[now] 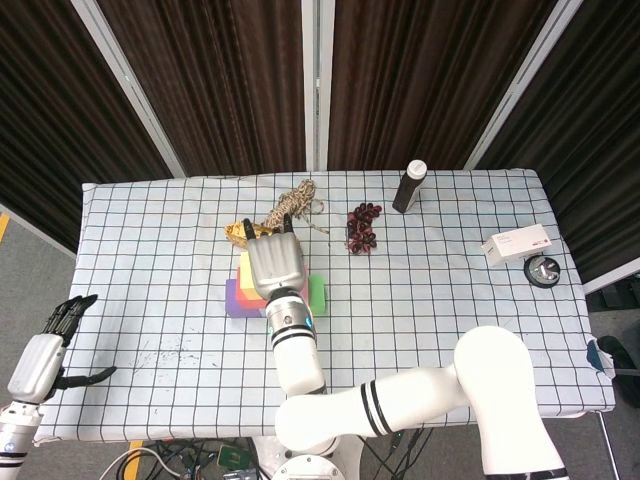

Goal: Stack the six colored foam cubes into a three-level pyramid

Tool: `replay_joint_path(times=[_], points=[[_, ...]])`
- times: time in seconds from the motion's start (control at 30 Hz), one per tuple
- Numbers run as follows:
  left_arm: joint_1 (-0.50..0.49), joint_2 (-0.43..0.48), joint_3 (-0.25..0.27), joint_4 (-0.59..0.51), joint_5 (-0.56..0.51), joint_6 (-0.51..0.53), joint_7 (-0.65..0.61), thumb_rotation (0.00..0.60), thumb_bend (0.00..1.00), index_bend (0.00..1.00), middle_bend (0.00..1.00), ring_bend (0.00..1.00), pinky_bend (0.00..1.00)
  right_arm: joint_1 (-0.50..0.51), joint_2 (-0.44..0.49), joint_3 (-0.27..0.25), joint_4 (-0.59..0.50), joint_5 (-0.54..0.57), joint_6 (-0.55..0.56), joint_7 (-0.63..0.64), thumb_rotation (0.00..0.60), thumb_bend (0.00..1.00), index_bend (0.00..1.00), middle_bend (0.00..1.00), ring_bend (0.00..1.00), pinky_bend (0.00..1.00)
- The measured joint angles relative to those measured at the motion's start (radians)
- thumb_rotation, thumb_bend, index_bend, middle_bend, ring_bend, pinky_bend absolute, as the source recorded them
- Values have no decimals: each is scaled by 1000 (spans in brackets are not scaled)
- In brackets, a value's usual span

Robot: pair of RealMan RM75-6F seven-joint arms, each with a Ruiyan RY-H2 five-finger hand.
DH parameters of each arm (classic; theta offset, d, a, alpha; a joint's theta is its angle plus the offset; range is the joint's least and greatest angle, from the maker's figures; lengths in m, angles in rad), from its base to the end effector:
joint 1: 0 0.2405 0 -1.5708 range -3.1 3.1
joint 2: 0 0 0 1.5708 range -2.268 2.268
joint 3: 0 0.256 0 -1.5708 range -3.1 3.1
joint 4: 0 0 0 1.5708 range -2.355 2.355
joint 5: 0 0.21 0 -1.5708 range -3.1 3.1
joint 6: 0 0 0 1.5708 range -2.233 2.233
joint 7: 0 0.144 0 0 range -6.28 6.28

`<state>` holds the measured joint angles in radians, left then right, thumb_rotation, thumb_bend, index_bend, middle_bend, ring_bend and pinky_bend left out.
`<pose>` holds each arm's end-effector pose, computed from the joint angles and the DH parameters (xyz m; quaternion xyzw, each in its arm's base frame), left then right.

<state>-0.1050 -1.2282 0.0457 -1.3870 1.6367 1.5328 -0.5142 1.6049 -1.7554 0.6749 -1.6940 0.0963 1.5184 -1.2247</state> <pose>-0.3274 0.1689 0.1295 -0.5617 -0.4888 -0.4988 0.4437 0.1463 -0.3252 -0.0153 0.7353 -0.3815 0.2924 0.4778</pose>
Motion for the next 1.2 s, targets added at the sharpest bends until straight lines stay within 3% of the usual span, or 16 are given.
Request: replay_joint_path(times=[0.3,0.63,0.87,1.2], points=[[-1,-2,0,1,-2,-4,-1,600,0,27,76,0,0,-6,-1,6,1,7,-3,-10,600,102,0,580,247,0],[-2,0,-1,-1,-3,-4,-1,600,0,27,77,0,0,-18,1,8,-2,8,-10,-10,600,93,0,405,202,0],[-3,-1,-4,-6,-11,-10,13,600,0,27,76,0,0,-30,6,9,-8,4,-25,0,600,78,0,225,146,0],[-3,1,-5,-12,-15,-15,13,600,0,27,76,0,0,-55,21,24,-19,-3,-73,44,600,76,0,193,91,0]])
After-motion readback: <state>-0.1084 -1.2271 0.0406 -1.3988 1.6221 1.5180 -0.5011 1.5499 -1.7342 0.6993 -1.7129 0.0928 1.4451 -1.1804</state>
